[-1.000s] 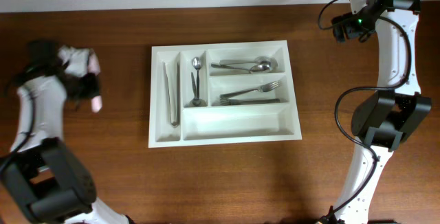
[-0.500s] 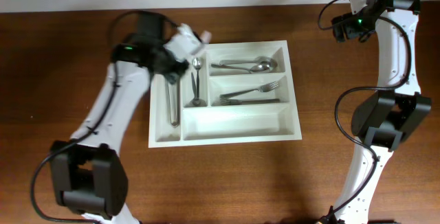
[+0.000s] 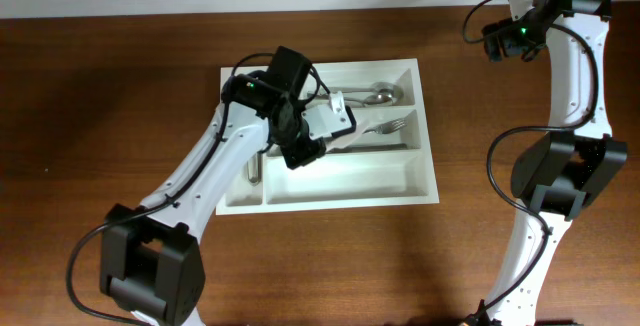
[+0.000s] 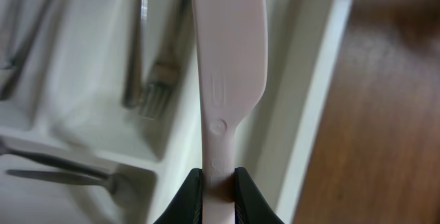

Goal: Pack container

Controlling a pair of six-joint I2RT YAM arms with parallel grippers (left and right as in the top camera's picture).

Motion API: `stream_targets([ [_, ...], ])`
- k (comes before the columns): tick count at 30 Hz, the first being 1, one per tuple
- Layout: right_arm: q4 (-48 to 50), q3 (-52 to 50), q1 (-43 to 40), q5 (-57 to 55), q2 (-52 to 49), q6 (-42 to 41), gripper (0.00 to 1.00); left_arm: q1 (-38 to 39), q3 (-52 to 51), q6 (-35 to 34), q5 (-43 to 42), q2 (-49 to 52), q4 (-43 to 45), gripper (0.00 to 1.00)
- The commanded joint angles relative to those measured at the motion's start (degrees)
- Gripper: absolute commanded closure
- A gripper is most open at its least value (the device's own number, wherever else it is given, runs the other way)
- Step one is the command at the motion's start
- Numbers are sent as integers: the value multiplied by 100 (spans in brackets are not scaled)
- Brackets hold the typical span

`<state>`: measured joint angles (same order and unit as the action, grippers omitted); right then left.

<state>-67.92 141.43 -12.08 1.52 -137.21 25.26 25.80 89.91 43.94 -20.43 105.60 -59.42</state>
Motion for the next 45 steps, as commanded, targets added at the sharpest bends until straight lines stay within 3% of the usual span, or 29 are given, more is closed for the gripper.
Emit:
stream_targets([
  [1, -4, 50, -33, 13, 151, -70, 1, 118, 87, 400, -144, 46, -192, 98],
  [12, -4, 50, -33, 13, 151, -72, 1, 142, -385, 1110, -122, 76, -234, 98],
  [22, -4, 50, -33, 13, 151, -72, 1, 142, -625, 1104, -81, 345, 7, 96],
  [23, -4, 50, -33, 13, 151, -72, 1, 142, -625, 1104, -81, 345, 35, 87],
  [24, -4, 50, -33, 13, 151, -72, 1, 142, -623, 1099, -81, 345, 68, 70],
  [26, -4, 50, -33, 13, 151, -72, 1, 142, -612, 1051, -81, 345, 136, 1],
  [32, -4, 50, -33, 13, 151, -72, 1, -109, 55, 96, -50, 339, 212, 1],
  [36, -4, 50, -33, 13, 151, -72, 1, -645, 953, -1255, 903, 337, 201, 1],
  [37, -4, 50, -33, 13, 151, -72, 1, -841, 1215, -1703, 1311, 337, 177, 1],
  [38, -4, 50, -33, 13, 151, -72, 1, -1257, 1644, -2756, 2223, 337, 120, 1],
  [40, -4, 50, -33, 13, 151, -72, 1, -1694, 1930, -3423, 2806, 337, 22, 1],
  [45, -4, 50, -33, 13, 151, -72, 1, -3027, 2039, -4030, 2861, 337, 28, 1],
])
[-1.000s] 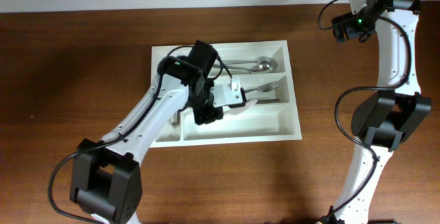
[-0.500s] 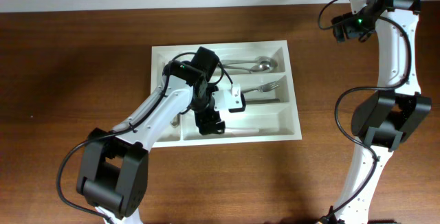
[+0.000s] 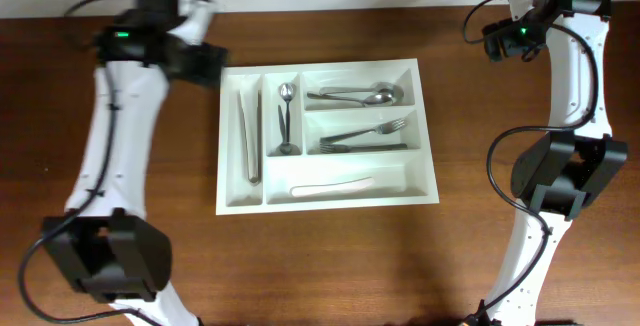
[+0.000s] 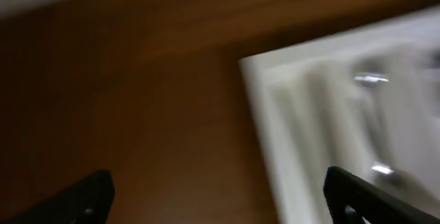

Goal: Pack container

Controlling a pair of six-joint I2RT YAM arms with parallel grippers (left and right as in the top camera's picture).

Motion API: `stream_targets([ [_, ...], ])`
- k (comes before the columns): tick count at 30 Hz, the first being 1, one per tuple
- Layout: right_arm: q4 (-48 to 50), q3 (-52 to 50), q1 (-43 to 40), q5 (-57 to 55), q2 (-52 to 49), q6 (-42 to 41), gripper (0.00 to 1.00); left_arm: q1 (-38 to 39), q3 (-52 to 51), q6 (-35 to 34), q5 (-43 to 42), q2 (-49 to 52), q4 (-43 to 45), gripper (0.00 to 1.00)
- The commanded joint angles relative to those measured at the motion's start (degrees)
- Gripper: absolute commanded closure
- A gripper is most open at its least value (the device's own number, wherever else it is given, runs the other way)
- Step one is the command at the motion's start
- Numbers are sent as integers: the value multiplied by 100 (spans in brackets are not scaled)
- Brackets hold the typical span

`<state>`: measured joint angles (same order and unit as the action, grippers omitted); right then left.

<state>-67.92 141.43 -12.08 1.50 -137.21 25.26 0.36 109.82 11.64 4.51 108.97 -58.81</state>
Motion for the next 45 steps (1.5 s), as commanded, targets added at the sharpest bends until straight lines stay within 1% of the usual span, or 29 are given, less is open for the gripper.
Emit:
stream_targets([
  [1, -4, 50, -33, 15, 151, -72, 1, -595, 48, -798, 345, 0, -22, 1],
  [2, -4, 50, -33, 15, 151, -72, 1, -765, 48, -798, 326, 0, -20, 1],
  [7, -4, 50, -33, 15, 151, -72, 1, -933, 48, -798, 328, 0, -20, 1],
  [45, -4, 50, -33, 15, 151, -72, 1, -942, 48, -798, 328, 0, -22, 1],
])
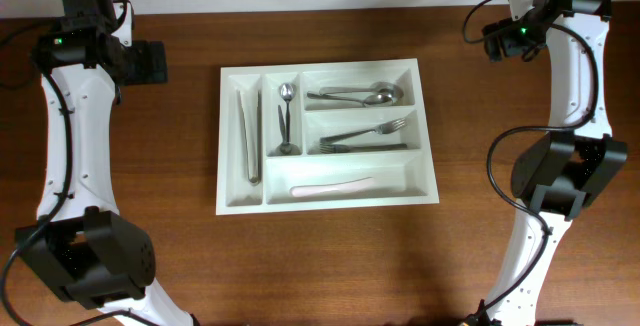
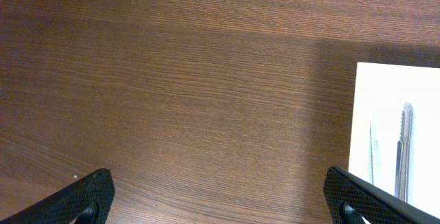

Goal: Pack container

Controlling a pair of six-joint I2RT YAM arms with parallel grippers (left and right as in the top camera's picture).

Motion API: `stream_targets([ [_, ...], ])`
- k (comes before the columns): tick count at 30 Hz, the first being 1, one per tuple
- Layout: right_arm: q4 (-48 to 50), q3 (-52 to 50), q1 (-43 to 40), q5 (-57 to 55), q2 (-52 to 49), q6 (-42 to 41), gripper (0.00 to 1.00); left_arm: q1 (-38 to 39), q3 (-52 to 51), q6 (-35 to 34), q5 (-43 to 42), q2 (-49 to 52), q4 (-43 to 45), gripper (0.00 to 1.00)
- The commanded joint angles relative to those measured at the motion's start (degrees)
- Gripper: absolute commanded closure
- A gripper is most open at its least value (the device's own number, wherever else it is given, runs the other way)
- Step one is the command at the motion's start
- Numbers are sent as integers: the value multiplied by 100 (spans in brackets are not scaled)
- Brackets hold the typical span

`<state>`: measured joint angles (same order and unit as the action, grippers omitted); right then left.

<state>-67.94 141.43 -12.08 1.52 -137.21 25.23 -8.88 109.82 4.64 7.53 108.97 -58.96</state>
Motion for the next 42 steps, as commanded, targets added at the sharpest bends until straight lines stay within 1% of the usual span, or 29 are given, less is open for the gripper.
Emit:
stream_targets([
  [1, -2, 50, -33, 13, 151, -70, 1, -17, 48, -96, 26, 0, -7, 1],
  [26, -9, 48, -28, 15, 162, -70, 1, -17, 48, -98, 26, 0, -7, 1],
  [31, -11, 48, -17, 15, 1054, -70, 1, -17, 48, -98, 26, 0, -7, 1],
  [35, -9, 48, -15, 15, 2079, -70, 1, -17, 48, -98, 26, 0, -7, 1],
  [42, -2, 17, 160, 13, 4186, -70, 1, -17, 48, -98, 26, 0, -7, 1],
])
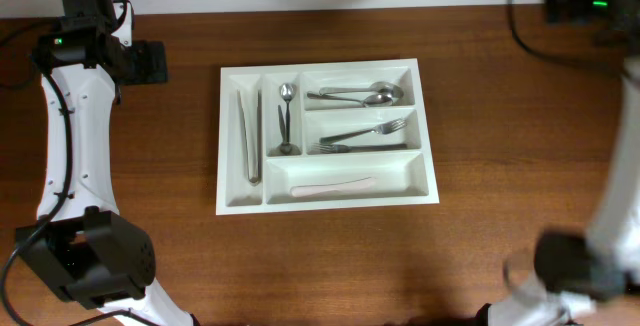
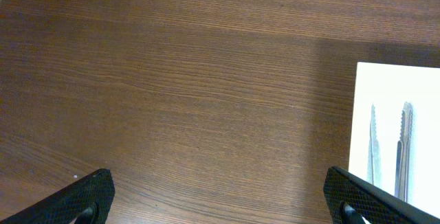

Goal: Pack container

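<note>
The white cutlery tray (image 1: 226, 202) lies mid-table. Its compartments hold metal tongs (image 1: 249, 136), a small spoon (image 1: 286, 116), spoons (image 1: 360, 94), forks (image 1: 365, 134) and a white plastic knife (image 1: 330, 185) in the long front compartment. My left gripper (image 1: 150, 63) hovers over bare wood to the left of the tray. In the left wrist view it (image 2: 220, 207) is open and empty, with the tray's edge (image 2: 361, 121) and the tongs (image 2: 402, 148) at the right. The right arm (image 1: 590, 1) is a blur at the far right, and its jaws cannot be made out.
Brown wooden tabletop (image 1: 480, 116) surrounds the tray. A pale wall strip runs along the far edge. The left arm's base (image 1: 85, 266) stands at the front left, and the right arm's blurred base (image 1: 570, 266) at the front right.
The right arm has shifted toward the right edge and now shows blurred. The left arm, its open gripper and the tray's contents are unchanged.
My left gripper was shut on the white plastic knife over the tray. Then the knife lay in the front compartment, with the gripper open near the tray's far left corner. Then it stood further left over bare table, where it stays.
</note>
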Controlling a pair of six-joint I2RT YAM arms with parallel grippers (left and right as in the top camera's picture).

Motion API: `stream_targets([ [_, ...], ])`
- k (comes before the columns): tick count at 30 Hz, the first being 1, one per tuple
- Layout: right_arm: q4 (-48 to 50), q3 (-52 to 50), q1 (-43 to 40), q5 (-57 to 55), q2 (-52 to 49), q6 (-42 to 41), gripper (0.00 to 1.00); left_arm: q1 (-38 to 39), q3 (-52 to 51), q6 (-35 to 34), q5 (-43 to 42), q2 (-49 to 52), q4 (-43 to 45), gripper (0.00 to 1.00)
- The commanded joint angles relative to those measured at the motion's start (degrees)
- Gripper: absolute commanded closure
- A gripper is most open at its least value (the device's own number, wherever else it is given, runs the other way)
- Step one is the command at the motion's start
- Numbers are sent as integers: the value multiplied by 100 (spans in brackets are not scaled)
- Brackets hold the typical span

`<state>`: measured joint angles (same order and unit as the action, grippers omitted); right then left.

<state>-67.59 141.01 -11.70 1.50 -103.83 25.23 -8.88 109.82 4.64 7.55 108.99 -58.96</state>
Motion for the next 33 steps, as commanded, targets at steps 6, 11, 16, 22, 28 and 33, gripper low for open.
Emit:
stream_targets([
  [6, -37, -682, 693, 15, 2940, -70, 1, -17, 48, -98, 24, -2, -7, 1],
  [11, 389, -2367, 715, 240, 4566, -79, 1, -17, 48, -98, 22, -2, -7, 1],
  [16, 1851, -4979, 713, 295, 6352, -1209, 1, -17, 48, -98, 24, -2, -7, 1],
  [22, 3696, -8502, 708, 297, 8201, -2970, 1, -17, 48, -98, 24, -2, -7, 1],
  [28, 5421, -11328, 710, 297, 9180, -4304, 1, -17, 48, -98, 24, -2, -7, 1],
  [33, 6063, -12557, 708, 271, 9722, -4380, 1, -17, 48, -98, 24, -2, -7, 1],
])
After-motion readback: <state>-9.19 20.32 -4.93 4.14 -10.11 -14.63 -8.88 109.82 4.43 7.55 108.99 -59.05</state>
